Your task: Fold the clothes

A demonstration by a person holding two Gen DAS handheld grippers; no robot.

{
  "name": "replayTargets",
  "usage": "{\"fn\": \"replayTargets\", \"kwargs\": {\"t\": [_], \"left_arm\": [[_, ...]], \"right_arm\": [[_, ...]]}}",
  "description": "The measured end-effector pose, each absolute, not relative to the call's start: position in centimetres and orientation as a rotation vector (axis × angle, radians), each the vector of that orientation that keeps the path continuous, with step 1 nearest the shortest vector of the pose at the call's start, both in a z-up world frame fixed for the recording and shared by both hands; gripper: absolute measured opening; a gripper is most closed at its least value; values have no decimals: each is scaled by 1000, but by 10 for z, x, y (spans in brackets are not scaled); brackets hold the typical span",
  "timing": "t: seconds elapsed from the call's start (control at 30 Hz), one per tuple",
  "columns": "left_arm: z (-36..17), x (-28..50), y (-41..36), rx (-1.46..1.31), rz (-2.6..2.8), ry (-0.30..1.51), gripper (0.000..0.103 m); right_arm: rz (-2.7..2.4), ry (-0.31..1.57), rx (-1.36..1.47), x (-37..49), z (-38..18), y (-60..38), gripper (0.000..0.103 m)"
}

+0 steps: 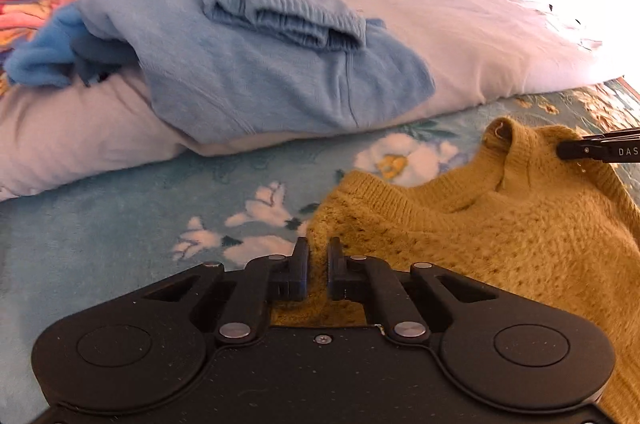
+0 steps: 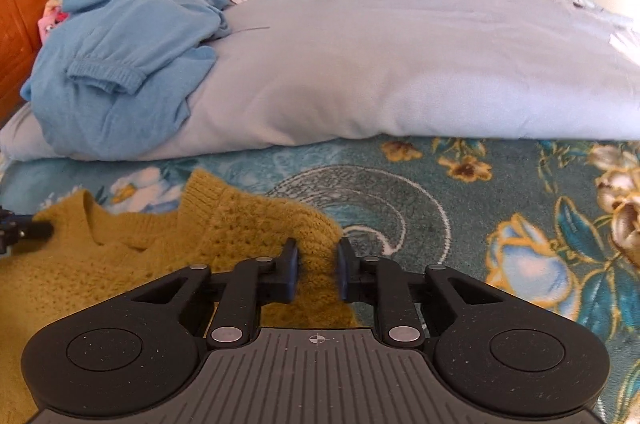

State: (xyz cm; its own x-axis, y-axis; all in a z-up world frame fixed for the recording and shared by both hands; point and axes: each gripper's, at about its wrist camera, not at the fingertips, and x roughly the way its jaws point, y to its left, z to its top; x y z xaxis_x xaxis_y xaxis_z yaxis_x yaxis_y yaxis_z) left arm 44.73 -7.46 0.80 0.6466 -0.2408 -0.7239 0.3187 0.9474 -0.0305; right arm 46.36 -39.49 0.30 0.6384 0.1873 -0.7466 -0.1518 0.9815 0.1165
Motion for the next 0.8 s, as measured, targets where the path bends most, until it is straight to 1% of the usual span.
{"fn": "replayTargets", "kwargs": {"t": [0.07, 0.2, 0.33, 0.43, 0.5, 0.57, 0.6, 0.63, 0.7, 0.8], "left_arm": [[17, 443, -78, 142, -290, 748, 4], [41, 457, -70, 112, -193, 658, 4], [45, 482, -77, 156, -136, 647, 4], [34, 500, -78, 132, -105, 703, 5], [26, 509, -77, 102, -86, 749, 6], [20, 507, -77, 68, -75, 790, 12], [20, 502, -77, 68, -76, 795, 14], [23, 496, -76, 70, -77, 793, 28], [33, 481, -73, 67, -73, 785, 45], [51, 456, -63, 24, -65, 775, 46]], "right_arm": [[184, 832, 46, 463, 11, -391, 14], [169, 752, 46, 474, 34, -382, 13], [157, 709, 49, 499, 52, -369, 13], [122, 723, 4, 516, 46, -360, 13], [107, 776, 34, 524, 32, -362, 14], [90, 798, 72, 522, 24, -367, 16], [91, 793, 87, 518, 24, -371, 20], [92, 783, 86, 514, 25, -375, 20], [79, 746, 35, 500, 34, -381, 21], [65, 715, -36, 476, 50, -391, 21]]}}
